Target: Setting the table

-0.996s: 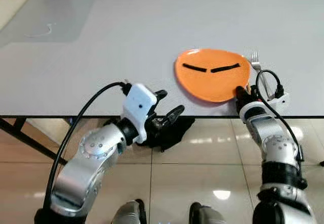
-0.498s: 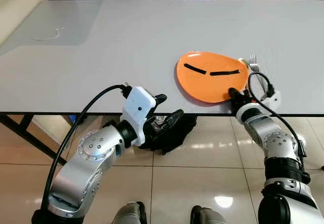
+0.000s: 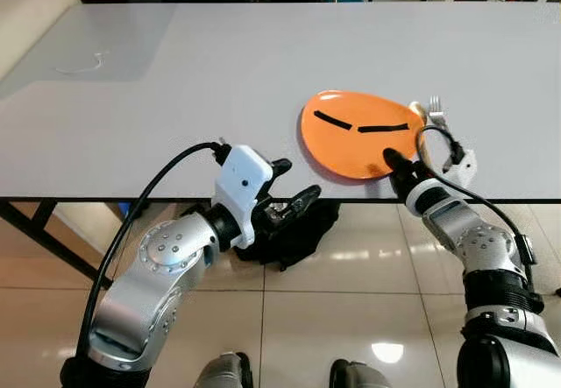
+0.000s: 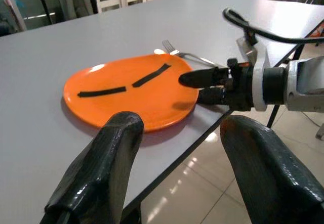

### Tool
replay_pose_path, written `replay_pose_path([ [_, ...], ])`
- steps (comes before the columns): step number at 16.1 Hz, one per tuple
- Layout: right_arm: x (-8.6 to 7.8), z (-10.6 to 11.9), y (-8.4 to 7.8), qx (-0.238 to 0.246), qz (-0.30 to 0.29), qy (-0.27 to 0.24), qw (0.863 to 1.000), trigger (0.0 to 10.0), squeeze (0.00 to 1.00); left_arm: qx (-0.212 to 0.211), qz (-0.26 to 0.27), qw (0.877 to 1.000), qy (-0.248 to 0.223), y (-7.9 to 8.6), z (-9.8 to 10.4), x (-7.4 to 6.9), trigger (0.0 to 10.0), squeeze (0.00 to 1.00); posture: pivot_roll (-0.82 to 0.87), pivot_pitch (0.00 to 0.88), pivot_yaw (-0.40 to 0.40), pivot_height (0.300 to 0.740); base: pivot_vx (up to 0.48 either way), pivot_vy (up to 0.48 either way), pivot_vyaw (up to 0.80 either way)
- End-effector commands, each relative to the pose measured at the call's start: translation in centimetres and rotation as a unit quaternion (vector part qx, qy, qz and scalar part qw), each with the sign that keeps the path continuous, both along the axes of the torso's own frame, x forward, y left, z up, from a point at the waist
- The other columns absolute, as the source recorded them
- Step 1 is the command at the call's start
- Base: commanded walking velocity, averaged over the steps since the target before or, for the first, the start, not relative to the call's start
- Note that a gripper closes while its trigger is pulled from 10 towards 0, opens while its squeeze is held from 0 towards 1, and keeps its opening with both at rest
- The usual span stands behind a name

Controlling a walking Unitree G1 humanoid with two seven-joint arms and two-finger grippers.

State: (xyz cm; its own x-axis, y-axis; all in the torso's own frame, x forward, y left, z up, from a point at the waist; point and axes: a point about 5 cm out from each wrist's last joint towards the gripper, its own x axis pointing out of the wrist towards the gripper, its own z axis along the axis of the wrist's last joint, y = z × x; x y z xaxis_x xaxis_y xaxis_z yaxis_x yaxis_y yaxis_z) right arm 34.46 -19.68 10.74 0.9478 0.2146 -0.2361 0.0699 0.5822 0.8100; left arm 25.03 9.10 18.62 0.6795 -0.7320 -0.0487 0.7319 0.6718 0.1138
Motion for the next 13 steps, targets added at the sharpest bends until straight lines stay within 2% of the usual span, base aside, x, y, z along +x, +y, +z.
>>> replay_pose_path([
  [1, -0.5, -1.3, 0.0, -0.025, 0.005, 0.039, 0.999, 10.0, 1.0, 0.003, -0.004, 1.0, 0.003, -0.1, -0.1, 0.1, 10.0, 0.0, 0.05, 0.092, 0.038, 0.74, 0.0, 0.0, 0.0],
  [4, -1.0, -0.1, -0.5, -0.063, 0.004, 0.037, 0.997, 10.0, 1.0, 0.002, -0.004, 1.0, 0.003, -0.1, -0.2, 0.0, 10.0, 0.0, 0.04, 0.083, 0.033, 0.74, 0.0, 0.0, 0.0],
  [5, -1.4, -0.3, -0.9, -0.086, 0.003, 0.069, 0.994, 10.0, 0.0, 0.001, -0.004, 1.0, 0.004, -0.2, -0.2, 0.0, 10.0, 0.0, 0.04, 0.081, 0.033, 0.74, 0.0, 0.0, 0.0],
  [7, -2.1, -0.9, -1.3, -0.124, 0.016, 0.113, 0.986, 10.0, 0.0, 0.001, -0.006, 1.0, 0.004, -0.4, -0.3, 0.1, 10.0, 0.0, 0.03, 0.075, 0.035, 0.74, 0.0, 0.0, 0.0],
  [8, -2.2, -0.6, -1.3, -0.132, 0.019, 0.108, 0.985, 10.0, 0.0, 0.001, -0.008, 1.0, 0.004, -0.4, -0.3, 0.1, 10.0, 0.0, 0.03, 0.073, 0.035, 0.74, 0.0, 0.0, 0.0],
  [9, -2.5, 0.3, -1.5, -0.175, 0.025, 0.092, 0.98, 10.0, 0.0, 0.002, -0.01, 1.0, 0.003, -0.4, -0.2, 0.2, 10.0, 0.0, 0.03, 0.07, 0.037, 0.74, 0.0, 0.0, 0.0],
  [10, -2.6, 0.8, -1.5, -0.196, 0.028, 0.084, 0.977, 10.0, 0.0, 0.003, -0.01, 1.0, 0.002, -0.4, -0.2, 0.2, 10.0, 0.0, 0.02, 0.07, 0.041, 0.74, 0.0, 0.0, 0.0],
  [12, -2.7, 1.5, -1.4, -0.26, 0.051, 0.078, 0.961, 10.0, 0.0, 0.003, -0.012, 1.0, 0.004, -0.4, -0.3, 0.3, 10.0, 0.0, 0.02, 0.069, 0.047, 0.74, 0.0, 0.0, 0.0],
  [13, -2.8, 1.6, -1.2, -0.311, 0.073, 0.082, 0.944, 10.0, 0.0, 0.005, -0.017, 1.0, 0.005, -0.6, -0.4, 0.3, 10.0, 0.0, 0.01, 0.069, 0.05, 0.74, 0.0, 0.0, 0.0],
])
